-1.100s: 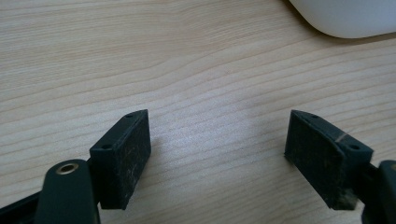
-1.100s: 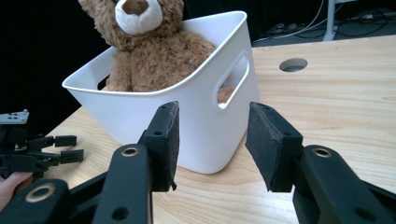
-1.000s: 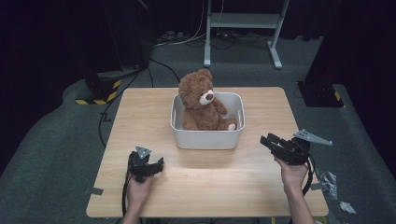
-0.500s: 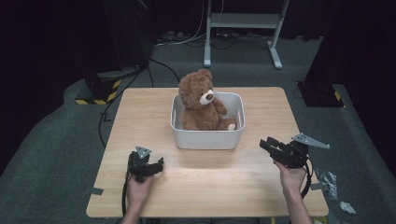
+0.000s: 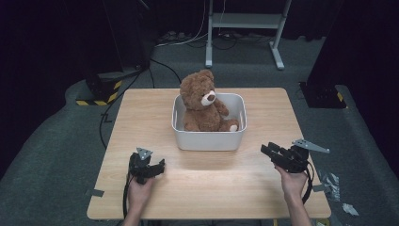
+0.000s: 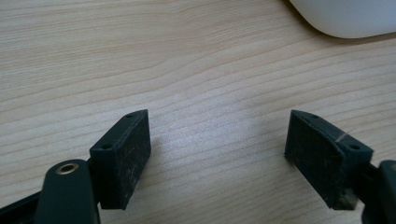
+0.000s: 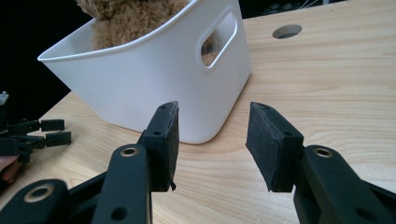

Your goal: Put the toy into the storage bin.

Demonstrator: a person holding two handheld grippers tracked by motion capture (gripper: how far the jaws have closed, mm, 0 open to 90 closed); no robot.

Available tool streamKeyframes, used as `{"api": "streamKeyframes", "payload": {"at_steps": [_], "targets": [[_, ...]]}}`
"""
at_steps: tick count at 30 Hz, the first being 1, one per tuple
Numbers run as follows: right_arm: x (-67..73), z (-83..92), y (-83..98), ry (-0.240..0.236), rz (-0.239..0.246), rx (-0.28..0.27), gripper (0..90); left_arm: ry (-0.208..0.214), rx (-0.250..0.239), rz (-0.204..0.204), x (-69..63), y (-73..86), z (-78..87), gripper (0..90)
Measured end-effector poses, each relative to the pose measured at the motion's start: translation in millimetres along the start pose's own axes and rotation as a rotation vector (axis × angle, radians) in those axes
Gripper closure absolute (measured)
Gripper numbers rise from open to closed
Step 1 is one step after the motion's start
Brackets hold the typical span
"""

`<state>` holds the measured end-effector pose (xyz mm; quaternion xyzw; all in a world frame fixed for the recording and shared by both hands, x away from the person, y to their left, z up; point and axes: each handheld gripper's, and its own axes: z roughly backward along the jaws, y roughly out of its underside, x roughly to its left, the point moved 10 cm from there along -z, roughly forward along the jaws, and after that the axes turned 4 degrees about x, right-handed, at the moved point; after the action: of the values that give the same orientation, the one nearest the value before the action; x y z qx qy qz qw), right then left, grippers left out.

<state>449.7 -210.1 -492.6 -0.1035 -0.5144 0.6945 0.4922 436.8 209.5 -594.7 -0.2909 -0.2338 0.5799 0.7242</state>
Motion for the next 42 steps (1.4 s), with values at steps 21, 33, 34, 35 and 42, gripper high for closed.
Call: {"api": "streamKeyframes", "payload": {"at_steps": [21, 33, 34, 35, 42], "targets": [[-5.8, -16.1, 25.8, -0.004, -0.035, 0.058, 53.7, 0.001, -0.001, 0.000, -0.1, 0.0, -0.1, 22.4], [-20.2, -31.1, 44.8, 0.031, -0.072, 0.094, 53.6, 0.001, -0.001, 0.000, 0.0, 0.0, 0.0, 22.4], [-21.0, -32.2, 45.9, 0.034, -0.075, 0.097, 53.7, 0.001, 0.000, 0.000, 0.0, 0.0, 0.0, 22.4], [-21.7, -32.7, 47.3, 0.035, -0.077, 0.106, 53.6, 0.001, 0.000, 0.000, 0.0, 0.0, 0.0, 22.4], [-26.5, -38.9, 53.8, 0.048, -0.084, 0.123, 53.6, 0.000, 0.000, 0.000, 0.0, 0.0, 0.0, 22.4]]}}
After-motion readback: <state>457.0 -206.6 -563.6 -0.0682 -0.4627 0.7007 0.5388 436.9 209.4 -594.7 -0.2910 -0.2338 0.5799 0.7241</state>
